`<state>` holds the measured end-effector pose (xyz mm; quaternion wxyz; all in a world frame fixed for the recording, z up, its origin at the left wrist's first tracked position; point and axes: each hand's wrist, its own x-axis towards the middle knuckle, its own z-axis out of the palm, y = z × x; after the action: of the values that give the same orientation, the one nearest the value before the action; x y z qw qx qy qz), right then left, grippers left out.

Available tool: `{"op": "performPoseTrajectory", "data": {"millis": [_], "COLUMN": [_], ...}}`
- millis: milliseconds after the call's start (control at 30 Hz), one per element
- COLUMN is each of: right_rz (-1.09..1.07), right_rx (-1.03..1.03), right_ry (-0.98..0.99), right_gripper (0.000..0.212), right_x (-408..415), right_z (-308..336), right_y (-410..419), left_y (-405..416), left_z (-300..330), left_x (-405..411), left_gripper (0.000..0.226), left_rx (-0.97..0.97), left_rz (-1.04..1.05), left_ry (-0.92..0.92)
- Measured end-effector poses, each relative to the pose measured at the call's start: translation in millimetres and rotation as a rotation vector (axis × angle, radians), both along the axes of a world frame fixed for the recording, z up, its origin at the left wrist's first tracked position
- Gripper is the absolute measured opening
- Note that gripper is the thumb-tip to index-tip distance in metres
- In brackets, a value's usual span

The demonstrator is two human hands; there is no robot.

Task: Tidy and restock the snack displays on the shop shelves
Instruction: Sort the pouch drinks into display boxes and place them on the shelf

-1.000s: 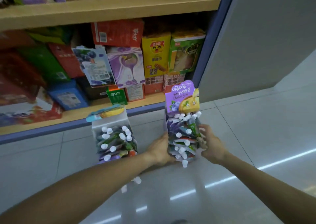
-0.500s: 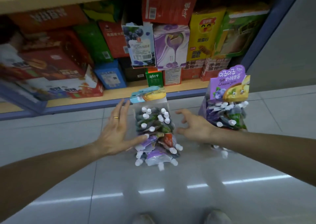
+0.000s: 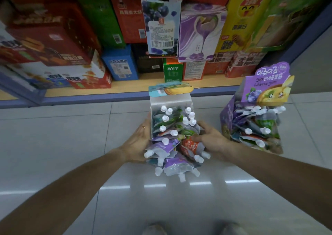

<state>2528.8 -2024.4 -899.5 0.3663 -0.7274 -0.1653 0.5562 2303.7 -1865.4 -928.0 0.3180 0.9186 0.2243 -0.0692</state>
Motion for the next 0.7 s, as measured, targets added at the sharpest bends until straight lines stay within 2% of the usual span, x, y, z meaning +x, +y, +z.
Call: {"op": "performPoseTrajectory", "data": {"millis": [100, 167, 233, 300, 400, 467, 500, 567, 700], "right_rz": [-0.132, -0.171, -0.133, -0.099, -0.138, -0.137, -0.155, -0.236, -0.407], "right_rx": [0.038, 0.033, -0.027, -0.093, -0.079, -0.141, -0.146, -0.139, -0.135], "right_ry": [0.151, 0.236, 0.306, 0.326, 0.404, 0.393, 0.373, 0.318, 0.192], "right_gripper": [0.049, 0.033, 0.025, 0.036, 0.051, 0.058, 0.050, 0.014, 0.037], "right_x": [3, 6, 4, 6, 10, 14, 16, 24, 49], "right_z": [-2, -10, -16, -21, -22, -24, -20, -14, -11], "right_y": [-3, -5, -6, -2, 14, 25, 26, 25, 18], "left_y": [-8, -14, -19, -16, -11, -10, -10, -10, -4], "left_z": [14, 28, 44, 53, 62, 64, 64, 64, 66], "left_x": [8, 22, 37, 48, 53, 56, 57, 59, 64], "left_gripper": [0.160, 0.159, 0.151, 0.150, 0.165, 0.169, 0.168, 0.166, 0.166], "left_rx": [-0.128, -0.135, -0.117, -0.086, 0.006, 0.055, 0.077, 0.124, 0.173], "left_rz": [0.130, 0.178, 0.201, 0.156, -0.021, -0.060, -0.059, -0.035, 0.048], "left_ry": [-0.142, -0.190, -0.153, -0.077, 0.065, 0.100, 0.108, 0.130, 0.194]}}
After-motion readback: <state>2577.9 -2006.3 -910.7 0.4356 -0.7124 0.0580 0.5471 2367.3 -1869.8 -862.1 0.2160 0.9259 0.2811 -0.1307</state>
